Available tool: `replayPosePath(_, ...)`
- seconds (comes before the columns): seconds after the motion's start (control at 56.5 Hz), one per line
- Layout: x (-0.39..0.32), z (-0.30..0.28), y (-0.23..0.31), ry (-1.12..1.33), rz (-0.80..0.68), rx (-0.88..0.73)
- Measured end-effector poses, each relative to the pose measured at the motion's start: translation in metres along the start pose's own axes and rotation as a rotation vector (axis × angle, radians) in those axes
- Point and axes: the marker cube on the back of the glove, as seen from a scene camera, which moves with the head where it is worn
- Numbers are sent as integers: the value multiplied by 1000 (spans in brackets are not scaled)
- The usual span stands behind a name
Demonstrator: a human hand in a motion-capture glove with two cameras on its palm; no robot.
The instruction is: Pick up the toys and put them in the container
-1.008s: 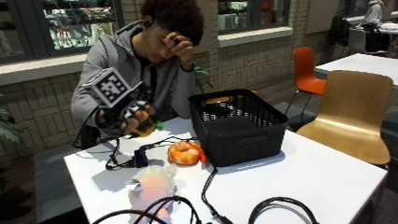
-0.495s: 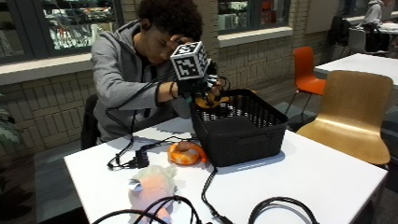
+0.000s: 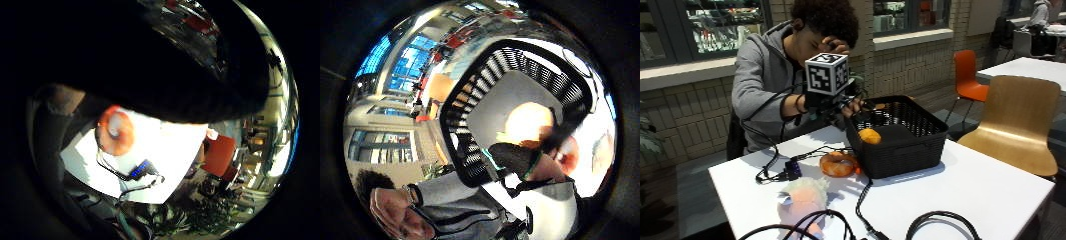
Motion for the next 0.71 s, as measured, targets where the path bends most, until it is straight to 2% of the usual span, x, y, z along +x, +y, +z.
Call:
replayPosePath(0.124,78,9,13,40,179,-62)
replayPosePath(0.301,156,52,32,37,411,-145)
replayPosePath(0.407,188,78,30,41,441,-245)
replayPosePath(0.513,206,106,26,80,456,-426)
replayPosePath(0.548,208,115,23,68,457,-407)
replayPosePath(0.637,209,128,18,-31,451,-187)
replayPosePath(0.708,210,128,14,-45,443,-70)
